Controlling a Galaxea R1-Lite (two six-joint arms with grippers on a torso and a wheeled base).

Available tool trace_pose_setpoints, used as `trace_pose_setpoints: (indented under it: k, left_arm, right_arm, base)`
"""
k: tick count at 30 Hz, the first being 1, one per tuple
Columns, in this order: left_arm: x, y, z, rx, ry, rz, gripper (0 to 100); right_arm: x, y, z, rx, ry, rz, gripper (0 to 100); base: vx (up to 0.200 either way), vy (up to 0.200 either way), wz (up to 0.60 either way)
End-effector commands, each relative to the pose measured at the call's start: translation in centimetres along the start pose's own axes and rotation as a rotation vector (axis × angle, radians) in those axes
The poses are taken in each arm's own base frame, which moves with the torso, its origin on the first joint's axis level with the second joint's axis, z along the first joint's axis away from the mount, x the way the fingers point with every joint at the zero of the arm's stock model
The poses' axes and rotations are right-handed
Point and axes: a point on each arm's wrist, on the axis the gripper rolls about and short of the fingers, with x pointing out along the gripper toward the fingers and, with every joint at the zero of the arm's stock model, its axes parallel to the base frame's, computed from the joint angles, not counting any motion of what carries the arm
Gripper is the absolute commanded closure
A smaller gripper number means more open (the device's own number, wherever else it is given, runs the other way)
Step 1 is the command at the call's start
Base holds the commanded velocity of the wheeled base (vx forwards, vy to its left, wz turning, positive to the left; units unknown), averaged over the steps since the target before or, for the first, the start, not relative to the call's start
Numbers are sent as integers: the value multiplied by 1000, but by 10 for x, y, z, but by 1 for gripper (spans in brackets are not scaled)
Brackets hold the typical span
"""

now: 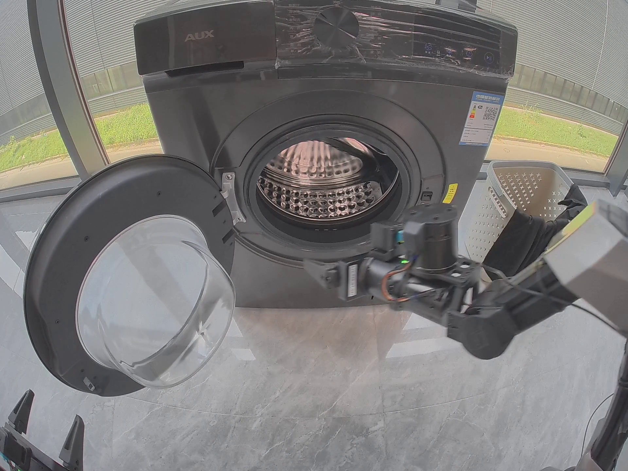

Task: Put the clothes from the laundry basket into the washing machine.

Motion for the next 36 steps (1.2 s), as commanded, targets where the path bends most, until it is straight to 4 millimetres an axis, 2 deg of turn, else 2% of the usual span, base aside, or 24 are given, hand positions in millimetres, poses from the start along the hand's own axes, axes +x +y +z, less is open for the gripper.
trace_pose_setpoints:
  k: [1,2,4,6,9,10,11,12,13,15,16,17,24,31,34,36]
  left_arm:
    - [0,0,-4,0,-2,1,0]
    - [0,0,-4,0,-2,1,0]
    - [0,0,-4,0,-2,0,0]
    - [0,0,-4,-2,-2,1,0]
    - [0,0,-4,-2,-2,0,0]
    - [0,0,-4,-2,-2,0,0]
    - [0,0,-4,-2,-2,0,0]
    - [0,0,-4,-3,-2,0,0]
    - [0,0,-4,-3,-2,0,0]
    - [0,0,-4,-3,-2,0,0]
    - [0,0,-4,-3,-2,0,0]
    - [0,0,-4,-3,-2,0,0]
    - [0,0,-4,-3,-2,0,0]
    - [0,0,-4,-3,-2,0,0]
    - [0,0,-4,-3,-2,0,0]
    - [0,0,-4,-3,-2,-2,0]
  right_arm:
    - [-119,-51,52,-118,-147,-166,0]
    - [-139,-58,58,-134,-171,-199,0]
    - [-158,-63,61,-147,-187,-225,0]
    - [-196,-73,53,-151,-196,-282,0]
    - [-220,-73,37,-150,-181,-309,0]
    - [-221,-73,36,-151,-178,-309,0]
    - [-239,-70,24,-148,-172,-317,0]
    - [-248,-68,19,-148,-177,-320,0]
    - [-253,-67,18,-149,-183,-322,0]
    - [-276,-64,15,-154,-234,-349,0]
    - [-276,-64,15,-154,-234,-349,0]
    - [-297,-61,14,-160,-292,-375,0]
    - [-336,-56,-17,-203,-335,-467,0]
    - [-362,-47,-42,-207,-323,-499,0]
    - [-364,-46,-44,-208,-326,-499,0]
    - [-376,-41,-64,-210,-340,-499,0]
  base:
    - [0,0,0]
    - [0,0,0]
    - [0,0,0]
    - [0,0,0]
    - [0,0,0]
    - [0,0,0]
    - [0,0,0]
    - [0,0,0]
    - [0,0,0]
    - [0,0,0]
    - [0,0,0]
    - [0,0,0]
    - [0,0,0]
    - [0,0,0]
    - [0,0,0]
    - [0,0,0]
